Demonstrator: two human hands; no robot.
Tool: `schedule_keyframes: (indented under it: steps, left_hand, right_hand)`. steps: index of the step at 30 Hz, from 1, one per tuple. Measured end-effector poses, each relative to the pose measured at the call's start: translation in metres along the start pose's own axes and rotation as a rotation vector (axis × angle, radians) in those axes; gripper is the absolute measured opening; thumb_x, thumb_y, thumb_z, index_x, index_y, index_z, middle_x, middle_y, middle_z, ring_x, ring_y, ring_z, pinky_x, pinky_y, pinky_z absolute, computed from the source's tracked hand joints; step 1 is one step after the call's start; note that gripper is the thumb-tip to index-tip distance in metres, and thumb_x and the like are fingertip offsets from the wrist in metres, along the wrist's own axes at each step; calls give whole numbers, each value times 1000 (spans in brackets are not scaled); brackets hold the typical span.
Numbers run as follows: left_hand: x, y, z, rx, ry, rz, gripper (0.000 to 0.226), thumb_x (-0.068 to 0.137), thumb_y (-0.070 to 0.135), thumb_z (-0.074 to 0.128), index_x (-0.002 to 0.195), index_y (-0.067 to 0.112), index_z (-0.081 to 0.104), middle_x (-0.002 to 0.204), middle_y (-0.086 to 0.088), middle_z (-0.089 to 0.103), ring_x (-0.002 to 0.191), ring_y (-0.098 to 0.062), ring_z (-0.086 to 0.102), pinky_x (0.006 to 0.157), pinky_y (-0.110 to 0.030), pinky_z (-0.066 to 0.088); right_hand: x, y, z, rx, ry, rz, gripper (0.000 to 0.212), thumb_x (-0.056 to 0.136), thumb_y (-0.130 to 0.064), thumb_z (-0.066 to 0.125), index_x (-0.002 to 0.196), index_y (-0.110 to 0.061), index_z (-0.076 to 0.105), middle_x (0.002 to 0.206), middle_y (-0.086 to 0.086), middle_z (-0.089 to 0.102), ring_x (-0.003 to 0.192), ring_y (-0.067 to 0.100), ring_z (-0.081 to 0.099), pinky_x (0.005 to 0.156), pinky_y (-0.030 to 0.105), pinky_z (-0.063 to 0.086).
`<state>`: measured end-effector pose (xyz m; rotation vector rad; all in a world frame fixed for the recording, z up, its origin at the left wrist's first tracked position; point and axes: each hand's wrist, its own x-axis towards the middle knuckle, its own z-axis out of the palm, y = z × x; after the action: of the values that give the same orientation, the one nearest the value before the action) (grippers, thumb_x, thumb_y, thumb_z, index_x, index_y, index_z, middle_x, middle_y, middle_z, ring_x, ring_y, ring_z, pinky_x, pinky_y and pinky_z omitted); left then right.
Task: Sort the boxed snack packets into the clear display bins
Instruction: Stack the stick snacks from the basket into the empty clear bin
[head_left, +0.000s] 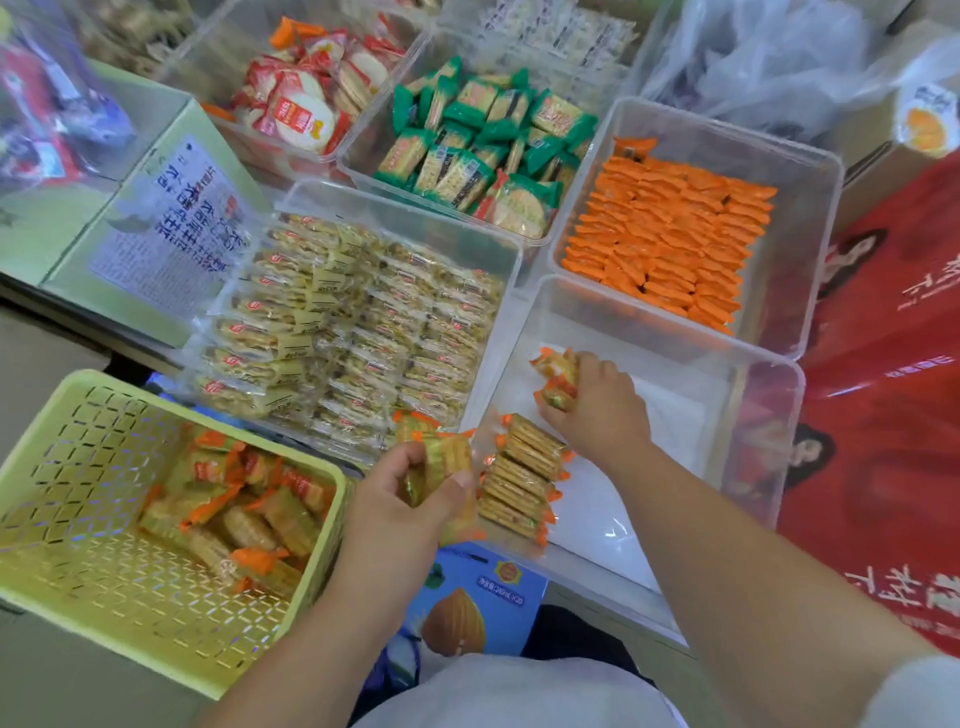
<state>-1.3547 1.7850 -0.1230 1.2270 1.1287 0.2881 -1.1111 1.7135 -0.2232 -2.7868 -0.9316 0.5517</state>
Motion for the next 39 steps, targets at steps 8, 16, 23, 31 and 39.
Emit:
schedule_keyframes:
  steps: [8, 16, 23, 31, 39]
  left_hand:
    - [3, -1, -2, 24, 5, -37, 19, 90, 19, 77, 108, 23, 72, 103, -4, 76, 95, -26, 73, 76, -41, 64]
    - [2, 0, 2, 8, -6, -36, 14, 90, 14, 77, 99, 24, 74, 93, -2, 77, 80, -16, 74, 56, -20, 57]
    - [1, 3, 0, -82, -24, -28, 19, 91, 13, 75, 94, 32, 75, 93, -1, 78, 82, -18, 76, 60, -23, 60]
    - [0, 13, -2, 12, -10, 52, 14, 92, 22, 75, 96, 35, 74, 94, 1, 78, 88, -22, 75, 68, -31, 63]
    - [53, 65, 39, 488, -284, 443, 70, 84, 32, 77, 143, 51, 45, 134, 17, 61, 115, -6, 64, 97, -33, 55]
  right_hand:
    - [7, 12, 15, 16, -251, -136, 78, 92, -65, 49, 157, -41, 13, 159, 4, 31, 142, 36, 26, 105, 54, 39]
    - [-5, 16, 21, -43, -418, -238, 67, 102, -61, 30, 158, -45, -6, 169, -8, -11, 155, 32, -4, 121, 55, 21]
    - [-8, 13, 26, 86, -111, -34, 49, 105, -35, 43, 153, -25, 36, 154, 13, 36, 135, 39, 34, 103, 48, 41]
    - [-2, -4, 25, 327, -91, 19, 45, 98, -23, 62, 141, -19, 49, 134, 12, 50, 113, 35, 57, 90, 39, 47]
    - [-17, 13, 36, 356, -56, 10, 41, 101, -25, 54, 139, -38, 54, 132, 4, 38, 118, 31, 45, 87, 33, 43]
